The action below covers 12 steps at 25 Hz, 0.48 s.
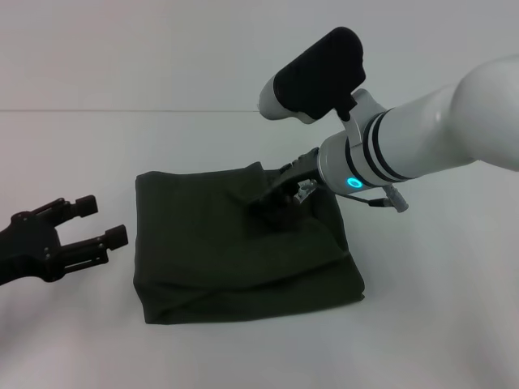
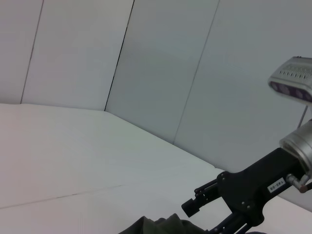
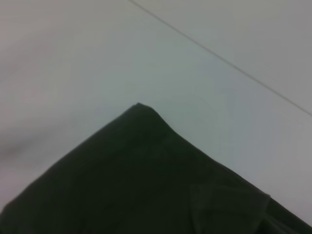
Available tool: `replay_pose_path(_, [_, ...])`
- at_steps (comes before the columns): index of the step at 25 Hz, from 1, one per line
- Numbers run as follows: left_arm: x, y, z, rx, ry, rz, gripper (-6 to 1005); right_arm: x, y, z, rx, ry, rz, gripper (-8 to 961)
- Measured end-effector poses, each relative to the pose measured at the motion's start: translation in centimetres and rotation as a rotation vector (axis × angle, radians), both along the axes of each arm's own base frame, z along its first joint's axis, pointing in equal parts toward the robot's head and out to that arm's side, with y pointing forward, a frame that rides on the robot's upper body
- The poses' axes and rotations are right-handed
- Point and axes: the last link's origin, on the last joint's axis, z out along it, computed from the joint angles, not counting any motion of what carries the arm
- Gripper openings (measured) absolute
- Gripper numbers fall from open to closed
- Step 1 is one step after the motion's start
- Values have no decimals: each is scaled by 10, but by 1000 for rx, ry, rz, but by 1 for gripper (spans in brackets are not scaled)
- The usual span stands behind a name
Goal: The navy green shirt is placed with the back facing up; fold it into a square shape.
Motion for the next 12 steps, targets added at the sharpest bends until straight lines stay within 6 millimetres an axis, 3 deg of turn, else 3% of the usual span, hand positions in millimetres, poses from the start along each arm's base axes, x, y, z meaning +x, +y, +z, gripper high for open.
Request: replay_pose_path(12, [0,-1,0,-1,-6,-1,904,13,5,-7,-16,-58,-26,882])
